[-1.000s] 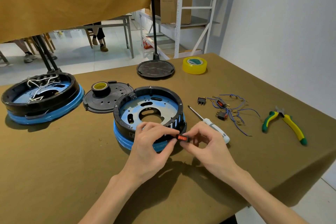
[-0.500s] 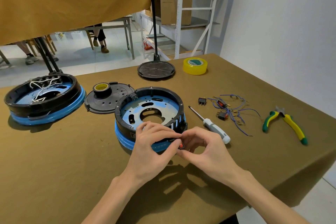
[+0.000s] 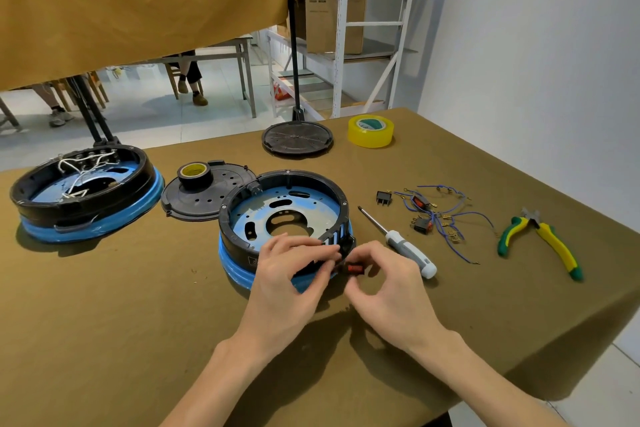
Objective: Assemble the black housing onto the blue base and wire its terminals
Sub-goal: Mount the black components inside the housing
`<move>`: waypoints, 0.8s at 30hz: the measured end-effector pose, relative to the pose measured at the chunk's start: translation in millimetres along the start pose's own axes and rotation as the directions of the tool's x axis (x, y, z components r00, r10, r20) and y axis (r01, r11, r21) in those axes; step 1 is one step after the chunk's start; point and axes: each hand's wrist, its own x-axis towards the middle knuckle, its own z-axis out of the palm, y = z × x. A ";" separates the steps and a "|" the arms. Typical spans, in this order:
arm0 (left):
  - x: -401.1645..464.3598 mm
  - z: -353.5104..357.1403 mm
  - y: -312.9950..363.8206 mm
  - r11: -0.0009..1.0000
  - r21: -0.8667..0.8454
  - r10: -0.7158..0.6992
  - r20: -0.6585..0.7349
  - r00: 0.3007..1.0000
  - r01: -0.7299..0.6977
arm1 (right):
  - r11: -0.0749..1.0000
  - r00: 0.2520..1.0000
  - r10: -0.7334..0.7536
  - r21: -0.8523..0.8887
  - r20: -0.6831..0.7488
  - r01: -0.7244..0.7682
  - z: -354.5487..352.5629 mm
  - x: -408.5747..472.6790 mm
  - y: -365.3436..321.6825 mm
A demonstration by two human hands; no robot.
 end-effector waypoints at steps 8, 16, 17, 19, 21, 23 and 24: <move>2.7 -7.5 -9.3 0.963 0.240 -0.132 0.018 0.991 0.123 | 0.914 0.912 0.360 0.268 -0.194 -0.304 4.5 26.8 14.1; 24.5 -24.4 -12.8 0.962 0.254 -0.137 0.153 0.979 0.095 | 0.938 0.933 0.332 0.154 -0.141 -0.311 13.9 29.7 16.7; 26.6 -24.8 -13.1 0.967 0.233 -0.141 0.145 0.979 0.105 | 0.937 0.931 0.337 0.147 -0.143 -0.317 12.2 29.6 17.7; 28.9 -25.2 -13.9 0.970 0.211 -0.150 0.117 0.982 0.123 | 0.933 0.928 0.351 0.137 -0.127 -0.334 9.7 30.1 19.3; 29.9 -25.9 -16.1 0.970 0.200 -0.159 0.097 0.982 0.138 | 0.933 0.934 0.347 0.125 -0.080 -0.336 10.5 30.2 17.9; 32.3 -28.0 -19.5 0.967 0.197 -0.179 0.081 0.981 0.160 | 0.939 0.944 0.328 0.121 -0.034 -0.322 13.4 30.5 15.4; 34.1 -28.5 -20.9 0.965 0.204 -0.186 0.075 0.980 0.168 | 0.943 0.948 0.318 0.113 -0.022 -0.314 14.9 30.6 14.2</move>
